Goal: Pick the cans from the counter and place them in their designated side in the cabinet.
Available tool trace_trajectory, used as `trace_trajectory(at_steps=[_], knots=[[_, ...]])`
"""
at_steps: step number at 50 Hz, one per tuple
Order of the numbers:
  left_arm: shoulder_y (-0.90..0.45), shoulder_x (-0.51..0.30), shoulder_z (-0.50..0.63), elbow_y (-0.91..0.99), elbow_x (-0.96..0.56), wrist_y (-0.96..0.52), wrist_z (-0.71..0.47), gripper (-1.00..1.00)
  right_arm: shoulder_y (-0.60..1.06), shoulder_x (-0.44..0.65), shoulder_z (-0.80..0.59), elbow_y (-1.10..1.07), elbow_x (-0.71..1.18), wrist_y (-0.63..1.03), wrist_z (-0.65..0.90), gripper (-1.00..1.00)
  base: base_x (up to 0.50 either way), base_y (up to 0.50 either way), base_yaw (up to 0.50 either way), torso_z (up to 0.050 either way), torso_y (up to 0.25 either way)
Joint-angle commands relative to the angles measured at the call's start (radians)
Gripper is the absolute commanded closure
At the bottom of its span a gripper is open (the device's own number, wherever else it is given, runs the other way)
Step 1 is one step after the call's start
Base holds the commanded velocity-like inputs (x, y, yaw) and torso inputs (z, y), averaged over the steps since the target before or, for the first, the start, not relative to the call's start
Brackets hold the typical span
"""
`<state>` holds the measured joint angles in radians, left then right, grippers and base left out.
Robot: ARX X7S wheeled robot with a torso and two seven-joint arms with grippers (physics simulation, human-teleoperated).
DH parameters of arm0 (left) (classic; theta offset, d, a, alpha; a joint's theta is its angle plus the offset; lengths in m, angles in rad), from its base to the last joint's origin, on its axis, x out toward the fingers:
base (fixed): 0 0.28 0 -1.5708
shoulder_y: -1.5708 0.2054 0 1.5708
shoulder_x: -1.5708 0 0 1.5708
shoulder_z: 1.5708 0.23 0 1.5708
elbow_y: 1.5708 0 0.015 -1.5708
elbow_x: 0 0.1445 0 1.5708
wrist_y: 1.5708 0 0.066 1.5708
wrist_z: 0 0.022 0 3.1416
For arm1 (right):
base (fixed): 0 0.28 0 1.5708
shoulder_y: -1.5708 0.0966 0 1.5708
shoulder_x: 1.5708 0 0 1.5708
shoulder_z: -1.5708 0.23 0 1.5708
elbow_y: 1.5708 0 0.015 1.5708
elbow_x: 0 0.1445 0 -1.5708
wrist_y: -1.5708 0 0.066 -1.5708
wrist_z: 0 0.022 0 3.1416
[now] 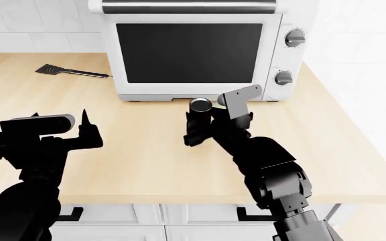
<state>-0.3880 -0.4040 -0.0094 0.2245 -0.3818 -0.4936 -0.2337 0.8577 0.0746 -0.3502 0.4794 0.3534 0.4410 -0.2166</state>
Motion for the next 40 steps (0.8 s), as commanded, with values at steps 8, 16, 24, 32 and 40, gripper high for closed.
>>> trace_trajectory(at_steps=[8,16,24,32,40], knots=[[-0.004,-0.006,0.014,0.006,-0.001,-0.012,-0.001,-1.0,-0.024,0.097,0.04,-0.522,0.078,0.375,0.19,1.0,0.0,0.0,0.0,0.0,0.0],[-0.029,-0.005,-0.003,0.019,-0.026,-0.038,-0.01,-1.0,0.053,0.114,0.121,-0.692,0.169,0.622,0.273,1.0,0.0,0.0,0.0,0.0,0.0],[-0.061,-0.016,0.014,0.027,0.012,-0.057,-0.044,-1.0,0.206,0.12,0.199,-0.8,0.236,0.838,0.348,1.0,0.0,0.0,0.0,0.0,0.0],[-0.067,-0.031,0.017,0.045,-0.001,-0.073,-0.031,-1.0,0.401,0.123,0.264,-0.825,0.283,1.011,0.387,1.0,0.0,0.0,0.0,0.0,0.0],[-0.106,-0.035,0.001,0.027,-0.012,-0.089,-0.037,-1.0,0.688,0.139,0.276,-0.703,0.307,1.099,0.378,1.0,0.0,0.0,0.0,0.0,0.0]])
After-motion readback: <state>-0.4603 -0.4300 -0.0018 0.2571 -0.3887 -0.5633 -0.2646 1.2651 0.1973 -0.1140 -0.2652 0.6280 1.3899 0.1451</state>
